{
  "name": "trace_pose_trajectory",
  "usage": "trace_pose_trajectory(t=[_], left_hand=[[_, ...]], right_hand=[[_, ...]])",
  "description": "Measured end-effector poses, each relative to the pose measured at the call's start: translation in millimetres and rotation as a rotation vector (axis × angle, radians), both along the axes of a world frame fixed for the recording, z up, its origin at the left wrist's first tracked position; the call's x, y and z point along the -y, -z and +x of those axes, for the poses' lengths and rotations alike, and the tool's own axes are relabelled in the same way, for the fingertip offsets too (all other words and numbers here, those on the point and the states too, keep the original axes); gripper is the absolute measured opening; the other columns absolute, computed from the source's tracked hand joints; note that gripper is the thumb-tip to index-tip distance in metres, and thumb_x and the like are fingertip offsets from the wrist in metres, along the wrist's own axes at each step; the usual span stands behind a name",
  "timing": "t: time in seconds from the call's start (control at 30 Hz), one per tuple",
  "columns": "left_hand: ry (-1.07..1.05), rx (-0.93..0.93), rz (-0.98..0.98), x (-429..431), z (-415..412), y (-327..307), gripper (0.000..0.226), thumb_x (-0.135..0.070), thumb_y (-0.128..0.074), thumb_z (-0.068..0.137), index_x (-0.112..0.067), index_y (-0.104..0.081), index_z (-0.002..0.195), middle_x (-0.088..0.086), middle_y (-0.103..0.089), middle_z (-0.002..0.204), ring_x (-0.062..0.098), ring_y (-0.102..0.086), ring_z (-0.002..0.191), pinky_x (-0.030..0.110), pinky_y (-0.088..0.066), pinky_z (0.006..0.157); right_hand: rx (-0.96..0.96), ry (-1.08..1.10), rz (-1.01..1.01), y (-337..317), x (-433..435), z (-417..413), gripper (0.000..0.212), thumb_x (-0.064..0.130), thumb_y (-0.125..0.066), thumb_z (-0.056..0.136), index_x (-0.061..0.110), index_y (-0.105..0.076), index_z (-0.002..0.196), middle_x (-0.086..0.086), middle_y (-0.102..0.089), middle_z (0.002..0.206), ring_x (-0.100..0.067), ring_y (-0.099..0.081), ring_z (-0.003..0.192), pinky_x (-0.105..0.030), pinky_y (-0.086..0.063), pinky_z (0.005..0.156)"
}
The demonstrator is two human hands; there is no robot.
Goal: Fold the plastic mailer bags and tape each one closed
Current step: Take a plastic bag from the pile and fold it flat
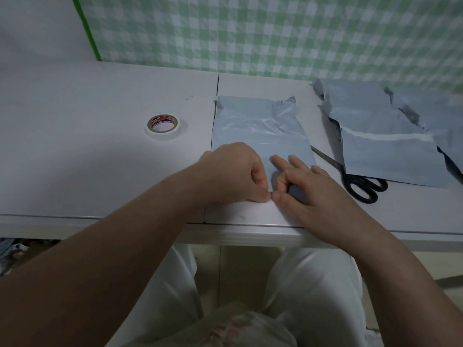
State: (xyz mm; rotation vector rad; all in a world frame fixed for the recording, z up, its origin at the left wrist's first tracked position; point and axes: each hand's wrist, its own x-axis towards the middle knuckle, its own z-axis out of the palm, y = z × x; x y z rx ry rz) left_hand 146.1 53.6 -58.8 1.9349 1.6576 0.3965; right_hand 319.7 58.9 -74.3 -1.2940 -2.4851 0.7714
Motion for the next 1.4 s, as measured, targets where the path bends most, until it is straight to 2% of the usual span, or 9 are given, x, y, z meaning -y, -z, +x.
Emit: trace_pose_trajectory(t=[0.13, 0.37, 0.47, 0.67, 0.87, 1.0, 1.1, 1.27, 1.4], left_hand=[[0.027, -0.016, -0.019, -1, -3, -2, 0.011, -0.029, -0.076, 0.072, -0.030, -0.069, 0.064, -0.011, -0.068, 0.076, 0.009, -0.059, 0.080, 0.033, -0.048, 0.077], [0.061, -0.071, -0.009, 4, -17, -7, 0.006, -0.029, -0.074, 0.072, -0.033, -0.070, 0.070, -0.023, -0.056, 0.075, 0.003, -0.055, 0.083, 0.027, -0.044, 0.085], [0.064, -0.086, -0.021, 8, -27, -9, 0.009, -0.029, -0.075, 0.073, -0.034, -0.067, 0.073, -0.021, -0.052, 0.079, 0.001, -0.052, 0.082, 0.024, -0.041, 0.082], [0.048, -0.092, -0.035, 11, -45, -8, 0.013, -0.029, -0.077, 0.071, -0.033, -0.065, 0.075, 0.000, -0.053, 0.091, 0.019, -0.054, 0.085, 0.030, -0.043, 0.078], [0.050, -0.100, -0.036, 13, -58, -6, 0.019, -0.031, -0.078, 0.070, -0.039, -0.061, 0.073, -0.004, -0.044, 0.089, 0.009, -0.048, 0.078, 0.025, -0.036, 0.068], [0.050, -0.118, -0.024, 14, -64, -4, 0.020, -0.036, -0.080, 0.067, -0.038, -0.061, 0.075, -0.002, -0.043, 0.086, 0.017, -0.050, 0.076, 0.028, -0.038, 0.068], [0.065, -0.098, -0.033, 15, -68, -5, 0.023, -0.053, -0.073, 0.054, -0.042, -0.060, 0.069, -0.002, -0.043, 0.082, 0.017, -0.049, 0.072, 0.029, -0.036, 0.064], [0.063, -0.114, -0.020, 17, -70, -3, 0.022, -0.046, -0.075, 0.059, -0.041, -0.059, 0.074, -0.002, -0.045, 0.086, 0.018, -0.051, 0.079, 0.028, -0.040, 0.069], [0.066, -0.103, -0.020, 20, -72, -4, 0.019, -0.053, -0.069, 0.054, -0.050, -0.056, 0.068, -0.004, -0.047, 0.086, 0.010, -0.049, 0.074, 0.023, -0.033, 0.062]], right_hand=[[-0.002, -0.004, -0.015, 0, -1, 2, 0.022, 0.030, -0.054, 0.090, 0.031, -0.044, 0.071, 0.017, -0.025, 0.153, -0.004, -0.009, 0.145, -0.024, -0.003, 0.114], [-0.008, 0.012, -0.040, -1, -3, 12, 0.024, 0.029, -0.055, 0.090, 0.029, -0.043, 0.070, 0.020, -0.026, 0.151, -0.005, -0.008, 0.145, -0.025, -0.001, 0.112], [-0.014, 0.015, -0.041, -1, -4, 17, 0.024, 0.027, -0.056, 0.090, 0.027, -0.043, 0.070, 0.023, -0.026, 0.150, -0.005, -0.008, 0.145, -0.025, -0.001, 0.112], [-0.024, 0.034, -0.049, 0, -7, 25, 0.019, 0.025, -0.059, 0.089, 0.019, -0.049, 0.074, 0.027, -0.027, 0.145, -0.008, -0.007, 0.145, -0.026, -0.003, 0.113], [-0.069, 0.084, -0.075, 1, -9, 36, 0.016, 0.024, -0.063, 0.086, 0.019, -0.051, 0.076, 0.031, -0.029, 0.139, -0.009, -0.006, 0.145, -0.034, -0.013, 0.116], [-0.128, 0.101, -0.080, 2, -11, 41, 0.014, 0.026, -0.063, 0.081, 0.024, -0.051, 0.074, 0.028, -0.033, 0.139, -0.009, -0.007, 0.145, -0.029, -0.017, 0.110], [-0.156, 0.110, -0.091, 0, -11, 47, 0.017, 0.019, -0.065, 0.083, 0.023, -0.051, 0.076, 0.022, -0.038, 0.140, 0.003, -0.009, 0.140, -0.019, -0.016, 0.106], [-0.156, 0.145, -0.115, -3, -14, 59, 0.014, 0.013, -0.065, 0.085, 0.020, -0.053, 0.084, 0.021, -0.042, 0.142, 0.001, -0.027, 0.139, -0.023, -0.026, 0.107], [-0.167, 0.141, -0.122, -6, -12, 63, 0.016, 0.006, -0.062, 0.086, 0.021, -0.057, 0.086, 0.019, -0.045, 0.138, 0.014, -0.033, 0.130, -0.005, -0.029, 0.094]])
